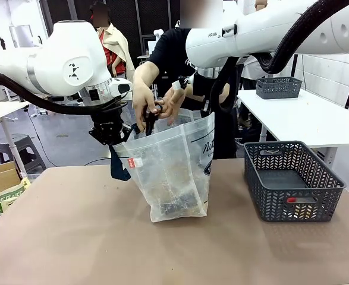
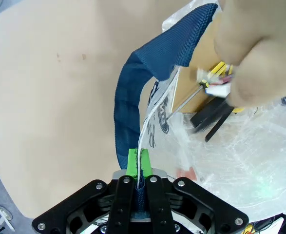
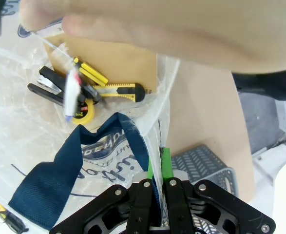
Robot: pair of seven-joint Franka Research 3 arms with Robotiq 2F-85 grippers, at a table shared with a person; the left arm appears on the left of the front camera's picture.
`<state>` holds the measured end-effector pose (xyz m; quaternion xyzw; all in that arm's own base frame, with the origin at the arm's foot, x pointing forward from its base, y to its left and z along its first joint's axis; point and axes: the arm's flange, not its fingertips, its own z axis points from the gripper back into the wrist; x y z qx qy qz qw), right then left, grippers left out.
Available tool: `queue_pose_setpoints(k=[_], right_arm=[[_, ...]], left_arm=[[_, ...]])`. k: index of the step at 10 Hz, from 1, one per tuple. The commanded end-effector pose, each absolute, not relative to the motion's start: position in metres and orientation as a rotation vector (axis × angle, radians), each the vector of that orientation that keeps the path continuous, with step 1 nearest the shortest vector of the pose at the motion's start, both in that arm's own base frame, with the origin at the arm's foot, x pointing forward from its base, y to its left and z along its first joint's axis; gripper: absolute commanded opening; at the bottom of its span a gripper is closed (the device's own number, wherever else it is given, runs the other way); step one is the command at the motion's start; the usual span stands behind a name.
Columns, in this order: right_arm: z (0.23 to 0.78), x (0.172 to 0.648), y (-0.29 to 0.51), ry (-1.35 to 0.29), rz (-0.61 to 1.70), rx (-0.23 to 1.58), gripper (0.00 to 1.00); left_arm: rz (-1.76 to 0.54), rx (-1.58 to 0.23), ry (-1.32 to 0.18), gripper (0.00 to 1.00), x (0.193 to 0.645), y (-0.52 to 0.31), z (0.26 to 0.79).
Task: Transfer purchased items from the store into the shopping bag.
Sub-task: Move the Reusable shopping bag to the right side of the table.
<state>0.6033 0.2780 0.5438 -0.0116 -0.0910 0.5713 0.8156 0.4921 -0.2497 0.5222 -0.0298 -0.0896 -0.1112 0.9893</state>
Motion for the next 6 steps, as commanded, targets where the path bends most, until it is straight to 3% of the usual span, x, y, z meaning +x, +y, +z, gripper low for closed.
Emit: queue_pose_setpoints(k=[1,6], right_arm=[[0.5449,0.6032,0.2767,-0.196,1.212,-0.026,0.00],[0.5449,0.6032,0.2767,-0.196,1.212,-0.026,0.00]], left_arm=[[-0.214,-0.066,-0.181,0.00,0.4917,-0.2488,0.5239],[-0.214,-0.066,-0.181,0.00,0.4917,-0.2488,0.5239]])
